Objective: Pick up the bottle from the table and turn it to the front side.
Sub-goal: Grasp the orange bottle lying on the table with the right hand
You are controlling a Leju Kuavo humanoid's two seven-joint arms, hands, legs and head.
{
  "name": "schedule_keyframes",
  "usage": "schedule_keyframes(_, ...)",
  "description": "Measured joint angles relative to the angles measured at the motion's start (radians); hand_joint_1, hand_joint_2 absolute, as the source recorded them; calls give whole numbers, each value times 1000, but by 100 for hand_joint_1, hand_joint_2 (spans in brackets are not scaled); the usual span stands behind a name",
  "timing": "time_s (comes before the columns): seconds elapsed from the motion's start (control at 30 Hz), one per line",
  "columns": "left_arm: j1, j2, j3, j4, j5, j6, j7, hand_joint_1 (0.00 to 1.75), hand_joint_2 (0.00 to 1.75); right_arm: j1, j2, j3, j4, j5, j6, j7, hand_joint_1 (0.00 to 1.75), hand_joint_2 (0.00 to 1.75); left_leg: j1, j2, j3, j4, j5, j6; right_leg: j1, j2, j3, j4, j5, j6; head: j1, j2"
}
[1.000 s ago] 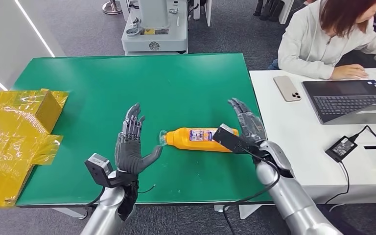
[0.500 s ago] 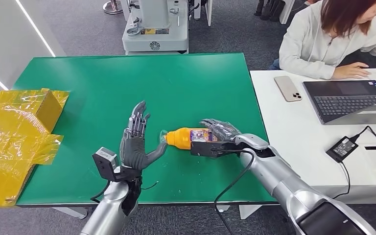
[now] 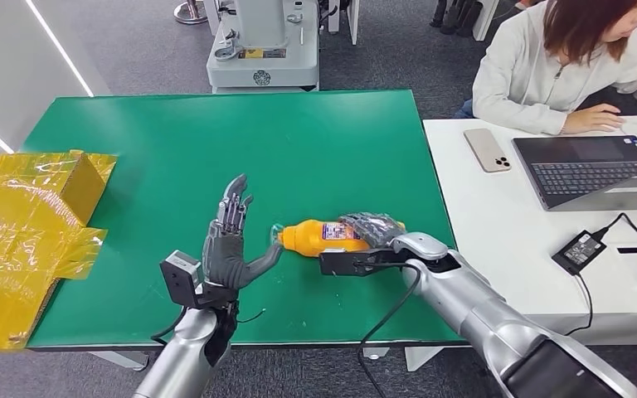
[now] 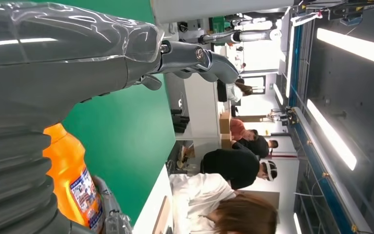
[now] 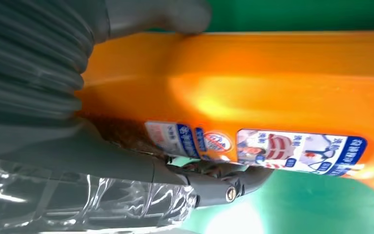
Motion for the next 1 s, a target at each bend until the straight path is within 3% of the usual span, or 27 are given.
schedule_keyframes(0.17, 4, 7, 0, 0, 3, 9, 1, 0, 175, -5, -16, 30, -21, 9, 20, 29, 175, 175, 0, 0, 0, 0, 0, 0, 0, 0, 0, 0, 0, 0, 0, 0)
schedule_keyframes(0.43, 20, 19, 0, 0, 3, 10, 2, 0, 175, 5, -54, 46, -61, -28, -22, 21, 175, 175, 0, 0, 0, 0, 0, 0, 0, 0, 0, 0, 0, 0, 0, 0)
schedule_keyframes(0.53, 24, 22, 0, -1, 2, 19, 2, 0, 175, 38, -74, 33, -97, -91, -84, -16, 175, 175, 0, -1, 0, 0, 0, 0, 0, -1, 0, -1, 0, 0, 0, 0)
schedule_keyframes(0.7, 41, 30, 1, -3, -11, 57, 2, 0, 175, 224, -92, -99, -267, -272, -252, -139, 175, 175, 0, -3, -1, -1, -1, 0, 0, -2, 0, -1, -1, 1, 0, 0)
schedule_keyframes(1.0, 57, 40, 23, -16, -92, 124, 10, 0, 175, 527, -80, -295, -579, -235, -426, -160, 175, 175, 0, -4, -3, -1, -1, 0, 0, -4, -1, -1, -3, 1, 0, 0)
